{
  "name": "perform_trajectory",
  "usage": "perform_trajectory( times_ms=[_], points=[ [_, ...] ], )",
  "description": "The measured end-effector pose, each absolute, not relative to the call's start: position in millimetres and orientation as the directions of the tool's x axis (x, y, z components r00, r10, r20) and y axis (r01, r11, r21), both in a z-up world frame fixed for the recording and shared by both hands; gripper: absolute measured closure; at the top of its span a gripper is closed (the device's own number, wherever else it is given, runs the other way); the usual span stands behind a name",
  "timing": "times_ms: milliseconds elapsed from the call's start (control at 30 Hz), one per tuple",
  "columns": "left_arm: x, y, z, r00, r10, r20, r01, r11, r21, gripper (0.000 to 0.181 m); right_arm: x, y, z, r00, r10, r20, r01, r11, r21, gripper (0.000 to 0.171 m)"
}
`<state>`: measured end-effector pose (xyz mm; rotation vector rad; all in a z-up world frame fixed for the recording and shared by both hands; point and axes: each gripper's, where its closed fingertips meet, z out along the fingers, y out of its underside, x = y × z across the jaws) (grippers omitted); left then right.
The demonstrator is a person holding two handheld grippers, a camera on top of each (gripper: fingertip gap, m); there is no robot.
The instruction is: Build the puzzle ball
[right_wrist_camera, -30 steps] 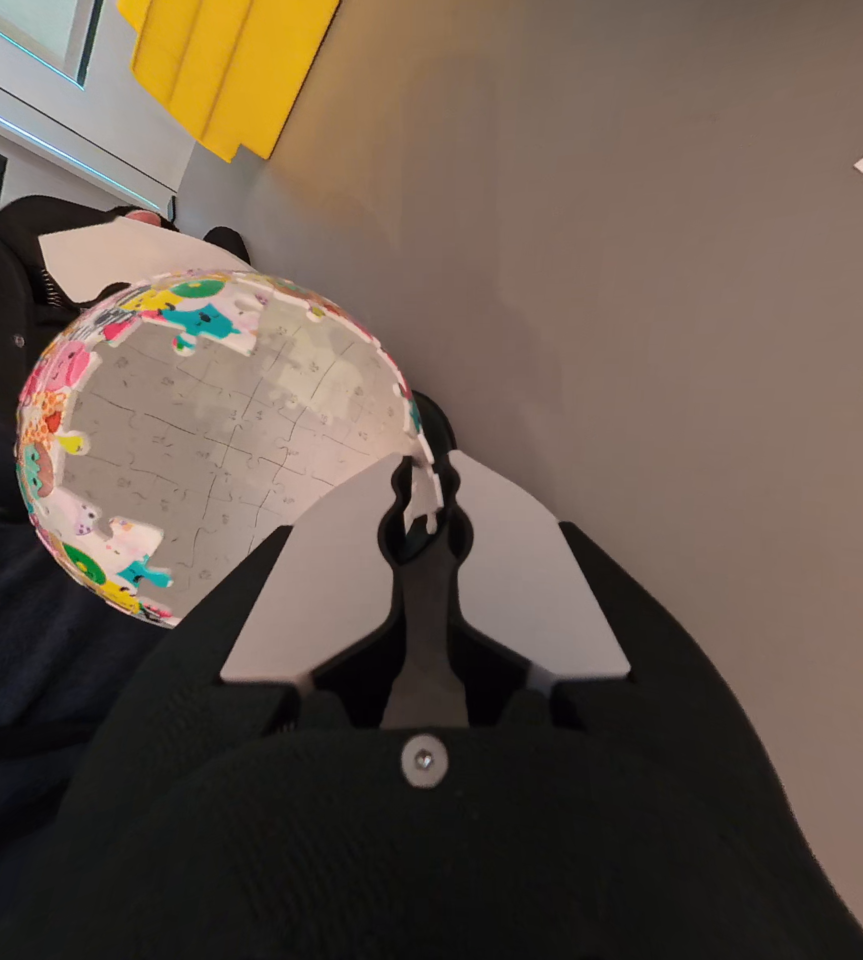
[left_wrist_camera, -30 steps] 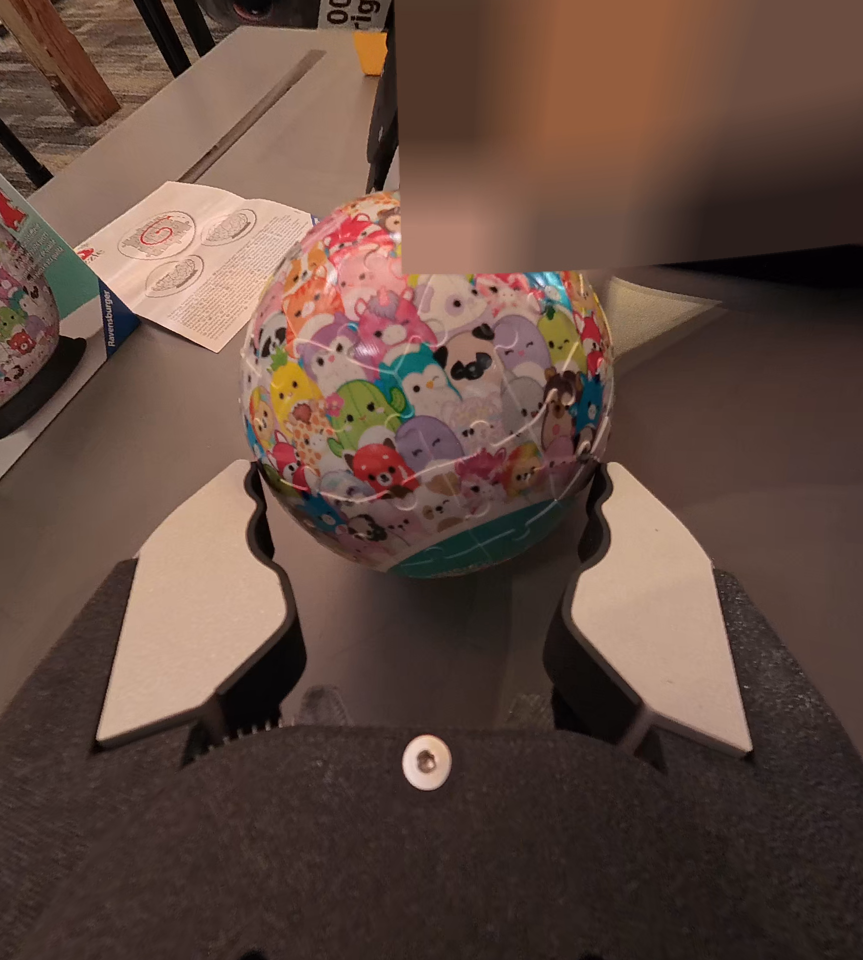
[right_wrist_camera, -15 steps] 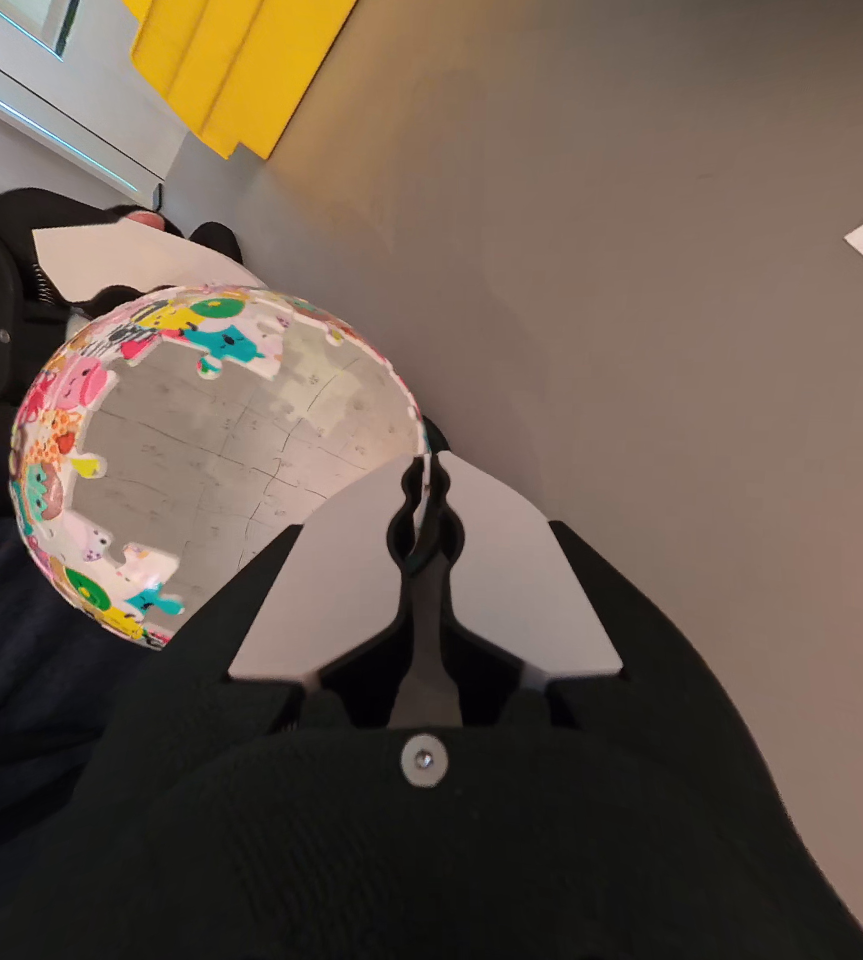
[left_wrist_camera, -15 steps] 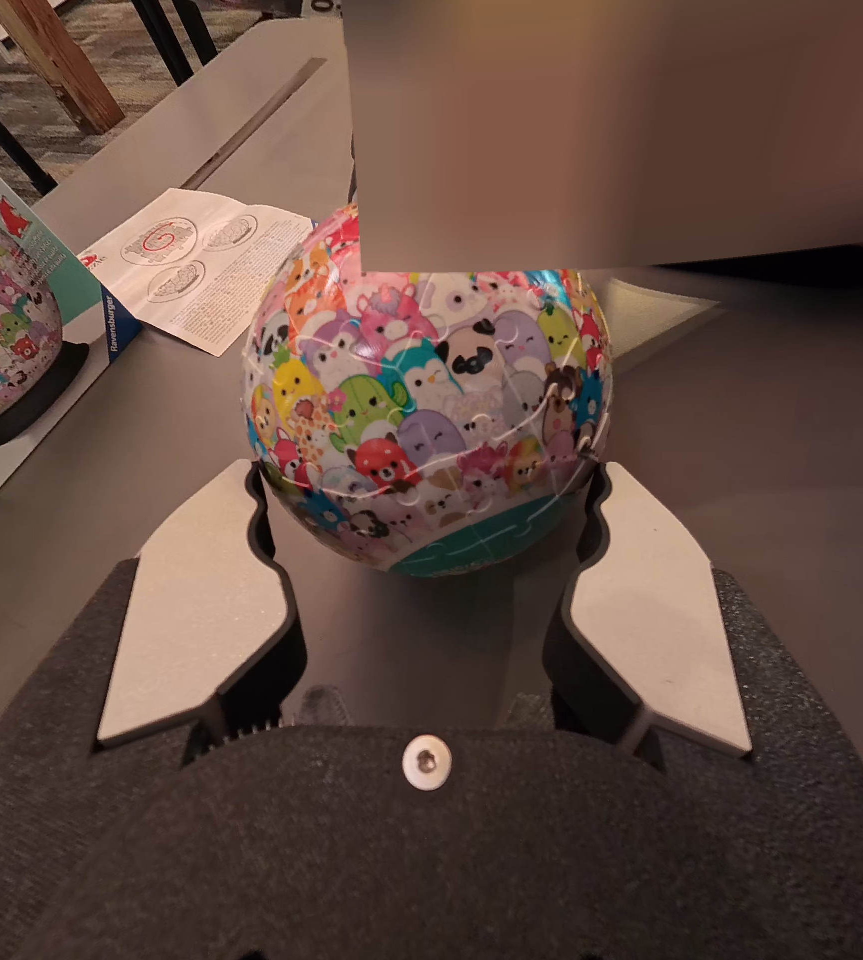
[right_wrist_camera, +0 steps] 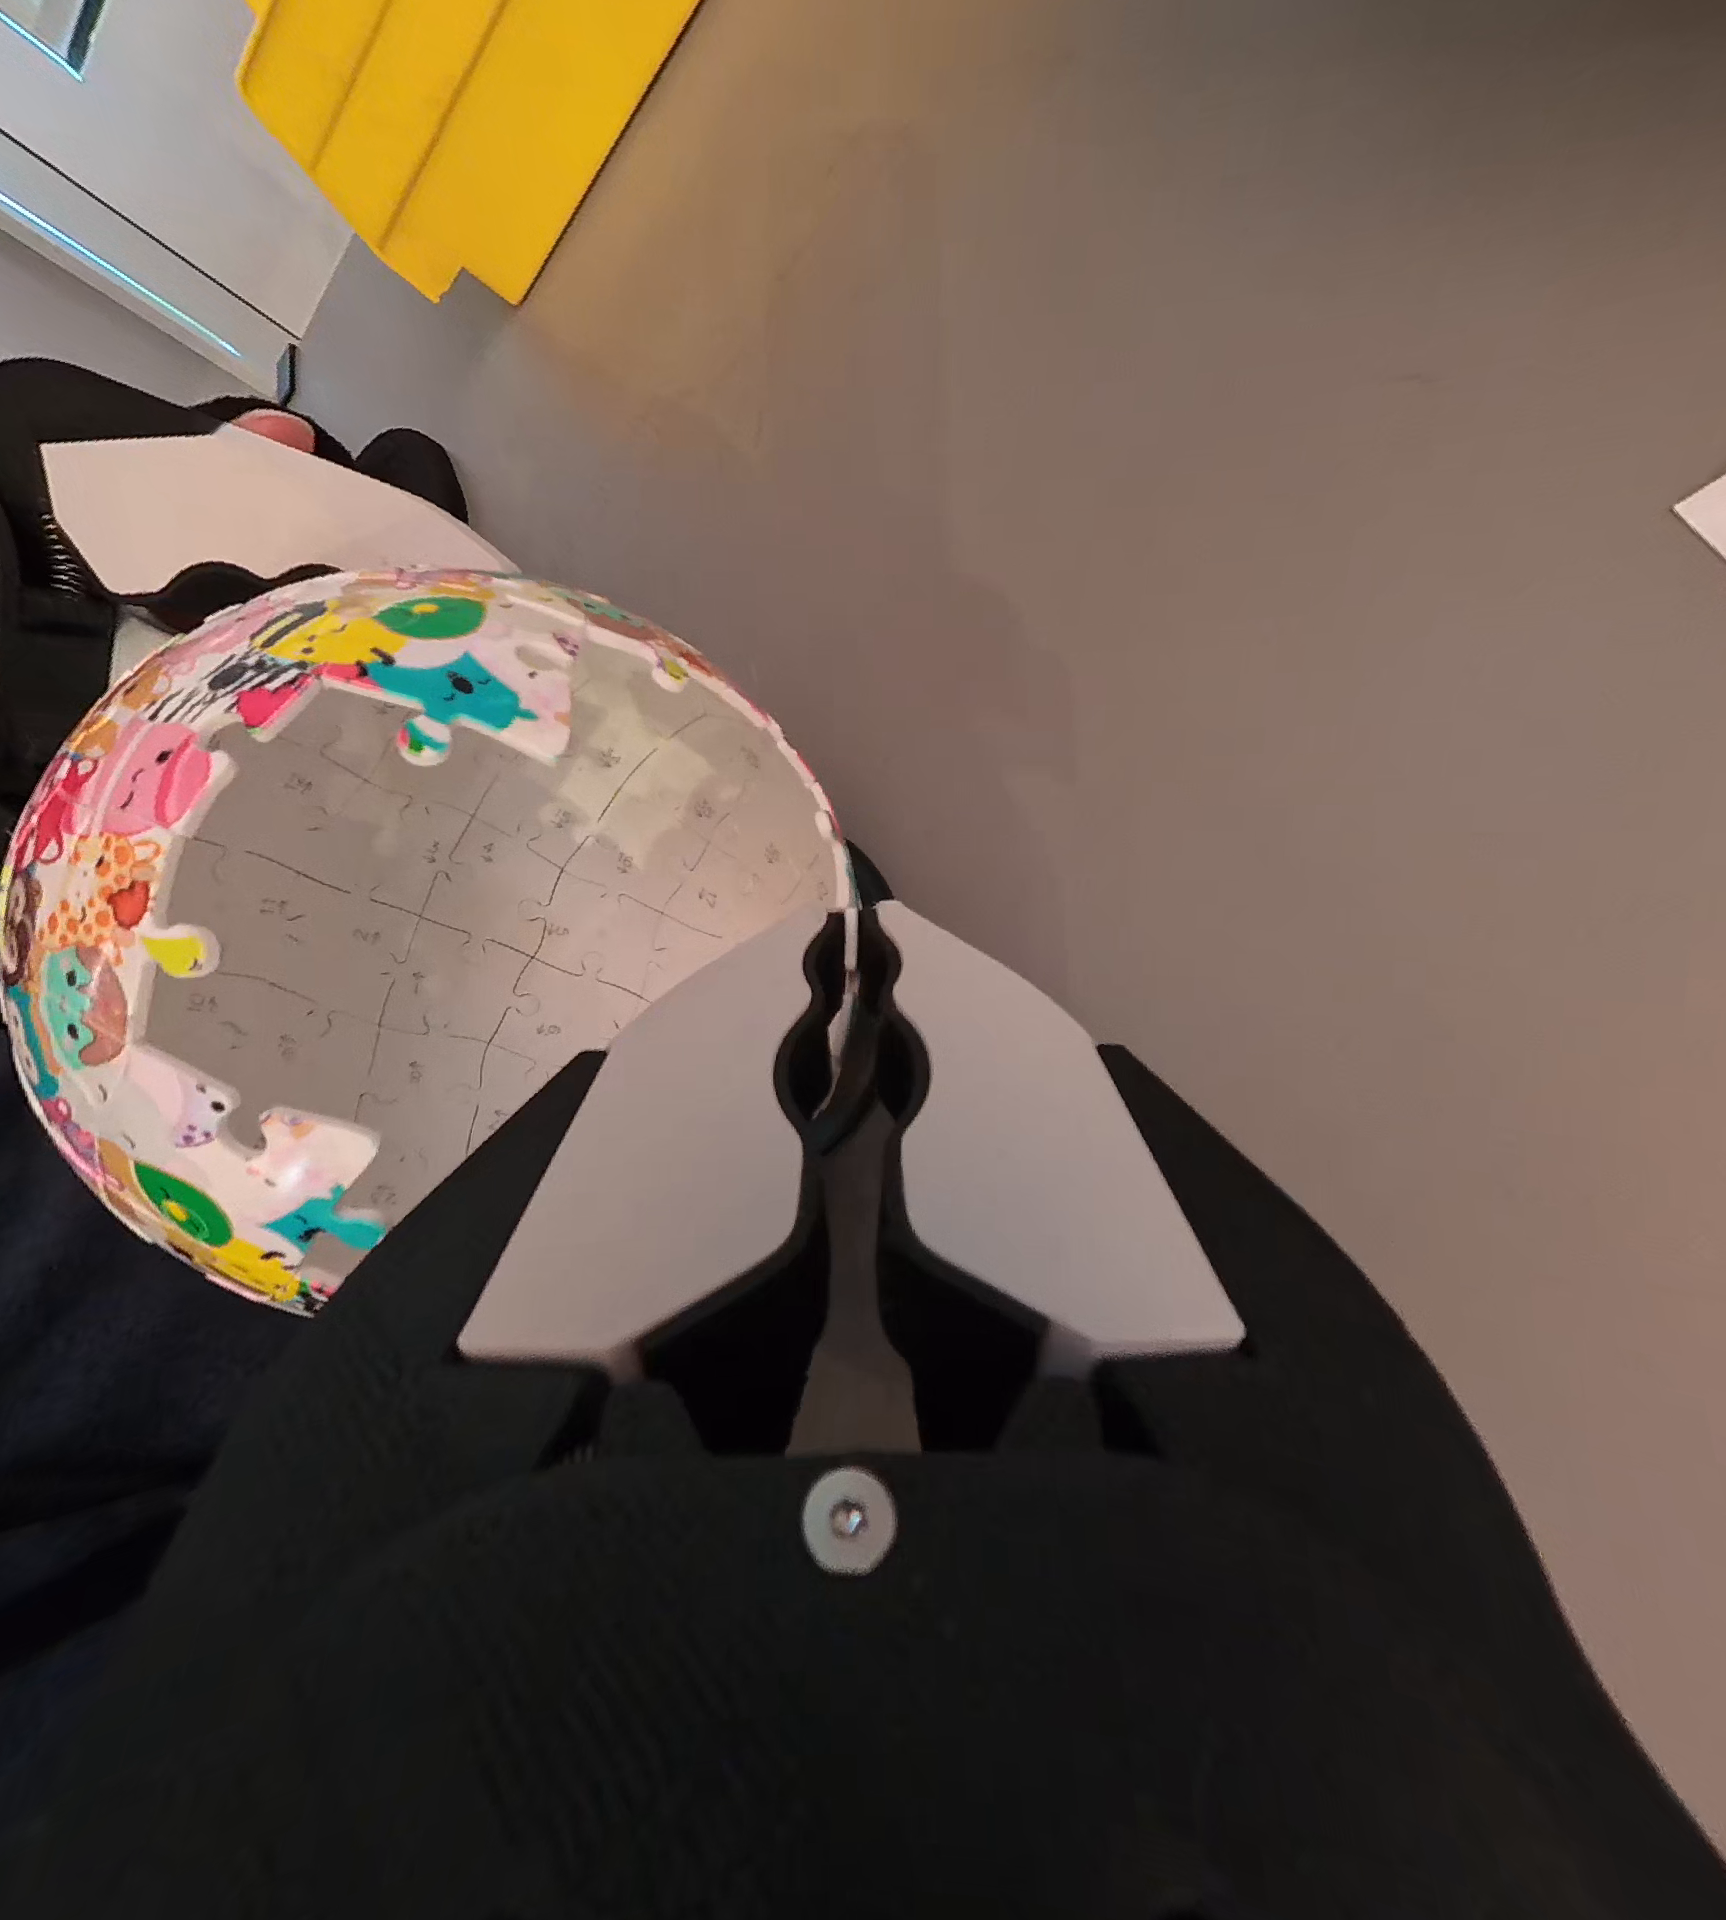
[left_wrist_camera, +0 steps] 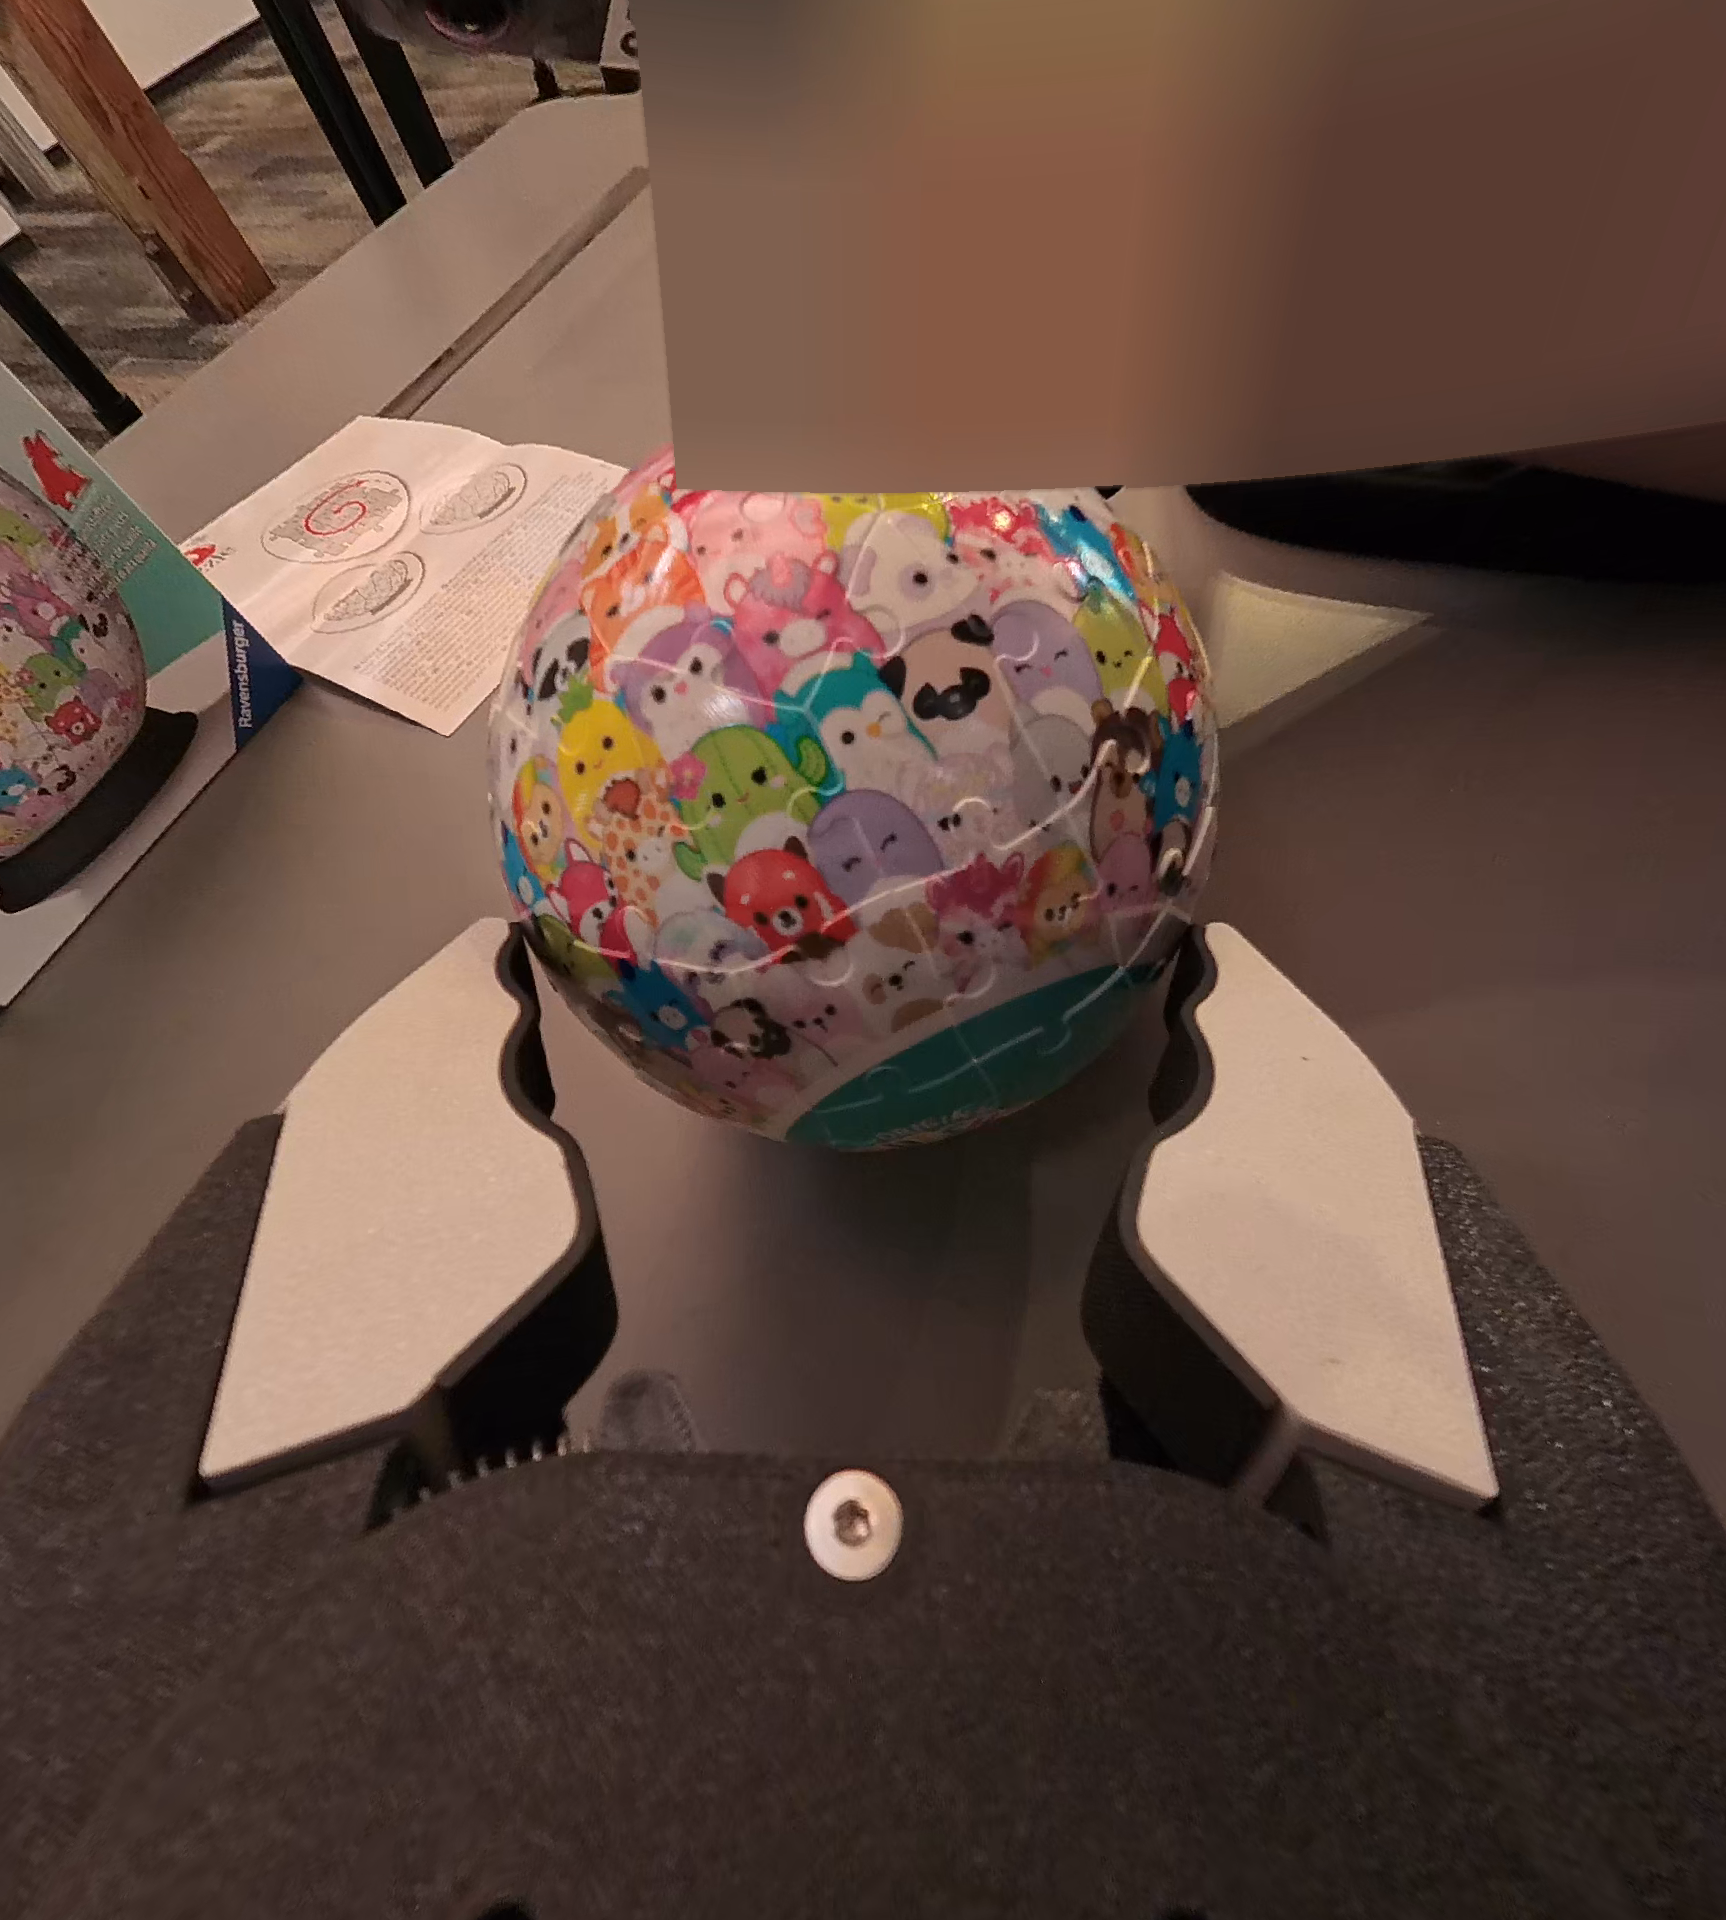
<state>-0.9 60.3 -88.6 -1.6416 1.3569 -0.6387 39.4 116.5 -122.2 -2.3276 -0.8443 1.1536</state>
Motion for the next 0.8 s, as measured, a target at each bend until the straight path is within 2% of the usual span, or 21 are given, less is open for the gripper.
perform_trajectory(
  times_ms=[500,800],
  points=[
    [-2.7,62.8,-89.7,0.268,-0.952,-0.147,-0.505,-0.009,-0.863,0.068,38.0,118.8,-123.0,0.447,0.677,-0.586,0.335,-0.733,-0.591,0.163],
    [-3.6,62.6,-88.9,0.266,-0.953,-0.145,-0.497,-0.007,-0.868,0.069,36.3,119.0,-121.9,0.433,0.677,-0.595,0.330,-0.733,-0.594,0.168]
  ],
)
